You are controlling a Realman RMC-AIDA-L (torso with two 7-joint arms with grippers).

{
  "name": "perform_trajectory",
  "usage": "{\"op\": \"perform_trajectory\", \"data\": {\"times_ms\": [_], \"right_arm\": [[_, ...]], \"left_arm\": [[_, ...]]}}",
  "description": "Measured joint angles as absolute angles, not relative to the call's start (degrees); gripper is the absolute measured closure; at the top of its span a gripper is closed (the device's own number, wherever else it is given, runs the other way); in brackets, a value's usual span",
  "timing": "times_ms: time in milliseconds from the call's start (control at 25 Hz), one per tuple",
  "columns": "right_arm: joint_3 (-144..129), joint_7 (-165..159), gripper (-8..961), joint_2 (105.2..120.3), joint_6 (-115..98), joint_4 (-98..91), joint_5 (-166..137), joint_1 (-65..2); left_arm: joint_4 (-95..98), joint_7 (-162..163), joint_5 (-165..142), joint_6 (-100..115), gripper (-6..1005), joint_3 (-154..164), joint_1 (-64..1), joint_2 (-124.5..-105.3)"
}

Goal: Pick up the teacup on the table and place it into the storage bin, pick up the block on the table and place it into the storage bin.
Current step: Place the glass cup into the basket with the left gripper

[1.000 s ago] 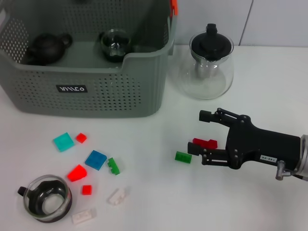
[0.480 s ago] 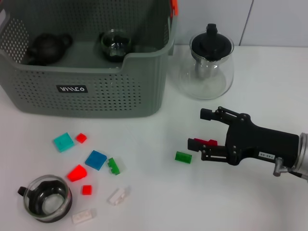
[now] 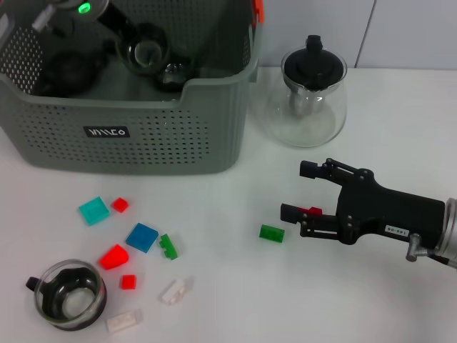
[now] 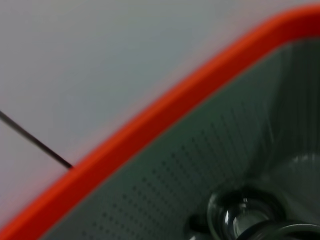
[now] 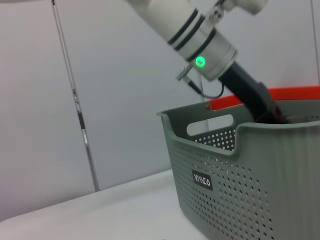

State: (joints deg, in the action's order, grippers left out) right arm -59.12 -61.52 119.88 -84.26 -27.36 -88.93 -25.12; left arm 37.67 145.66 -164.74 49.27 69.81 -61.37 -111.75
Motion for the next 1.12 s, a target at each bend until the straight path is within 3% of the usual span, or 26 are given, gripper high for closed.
{"op": "perform_trajectory", "data": {"times_ms": [1120], "right_arm": [[-58.62,-61.34,9,119.88,-83.86,-25.93,-89.19,-25.47]], "left_arm": [[26.55,142.18,-163.80,36.64,911,74.31,-60.02,-113.47]]}}
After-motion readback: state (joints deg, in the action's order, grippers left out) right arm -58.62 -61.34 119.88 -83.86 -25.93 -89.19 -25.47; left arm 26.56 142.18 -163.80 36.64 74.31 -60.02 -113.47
